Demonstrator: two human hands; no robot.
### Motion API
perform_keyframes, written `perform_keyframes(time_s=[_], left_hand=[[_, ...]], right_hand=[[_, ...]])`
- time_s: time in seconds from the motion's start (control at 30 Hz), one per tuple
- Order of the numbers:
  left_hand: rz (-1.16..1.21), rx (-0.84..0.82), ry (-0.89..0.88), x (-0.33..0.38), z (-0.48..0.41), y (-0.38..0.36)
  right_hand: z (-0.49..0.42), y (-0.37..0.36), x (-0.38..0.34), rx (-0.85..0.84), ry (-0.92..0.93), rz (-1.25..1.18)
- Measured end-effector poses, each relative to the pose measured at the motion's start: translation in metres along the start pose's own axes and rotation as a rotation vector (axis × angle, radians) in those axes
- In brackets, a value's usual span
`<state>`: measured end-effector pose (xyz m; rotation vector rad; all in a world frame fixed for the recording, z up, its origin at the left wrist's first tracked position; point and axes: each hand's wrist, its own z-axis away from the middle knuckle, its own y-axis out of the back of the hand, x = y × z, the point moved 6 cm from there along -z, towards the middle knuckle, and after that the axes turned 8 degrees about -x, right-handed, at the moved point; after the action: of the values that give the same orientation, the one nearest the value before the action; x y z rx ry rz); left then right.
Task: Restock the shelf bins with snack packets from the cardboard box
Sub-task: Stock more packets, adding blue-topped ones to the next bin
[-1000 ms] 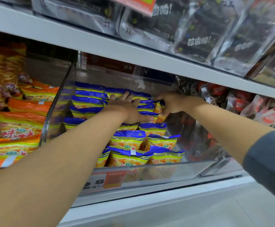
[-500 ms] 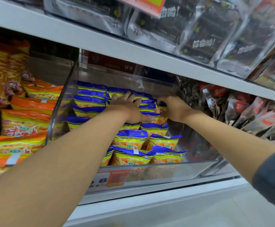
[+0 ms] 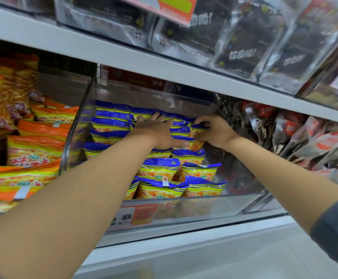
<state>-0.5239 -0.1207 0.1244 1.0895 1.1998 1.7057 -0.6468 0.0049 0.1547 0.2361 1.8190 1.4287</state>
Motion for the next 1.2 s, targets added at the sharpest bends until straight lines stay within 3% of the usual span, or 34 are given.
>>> perform_keyframes(time_s=[0.17,0.33,0.47,0.63,0.8,1.0,1.1,1.2], left_hand=[[0.094,0.212,-0.054,0.002,0.029,0.025],[0.253,0.409,-0.067,0.004,0.111,0.044],[0.307,0.441,-0.033,0.005,0.199,0.030],[0.397,0.342,0.084,-0.011,0.296,-0.038],[0.472,-0.026,0.274,-0.063,0.357,-0.166],[0.706,-0.121,0.472,-0.130,0.399,-0.271],[0.825,-0.181,0.485,-0.133,0.409,-0.298],[0.838,-0.213,0.520,-0.135,0.417,-0.313]], right_hand=[[0.035,0.008,-0.017,0.118,-0.009,-0.077],[0.097,0.016,-0.065,0.250,0.103,-0.106],[0.163,-0.004,-0.106,0.264,0.177,-0.154],[0.257,-0.080,-0.136,0.040,0.221,-0.176],[0.328,-0.200,-0.111,-0.398,0.140,-0.113],[0.356,-0.345,-0.083,-0.905,0.033,-0.083],[0.351,-0.411,-0.095,-1.038,0.009,-0.154],[0.350,-0.474,-0.105,-1.086,0.063,-0.041]])
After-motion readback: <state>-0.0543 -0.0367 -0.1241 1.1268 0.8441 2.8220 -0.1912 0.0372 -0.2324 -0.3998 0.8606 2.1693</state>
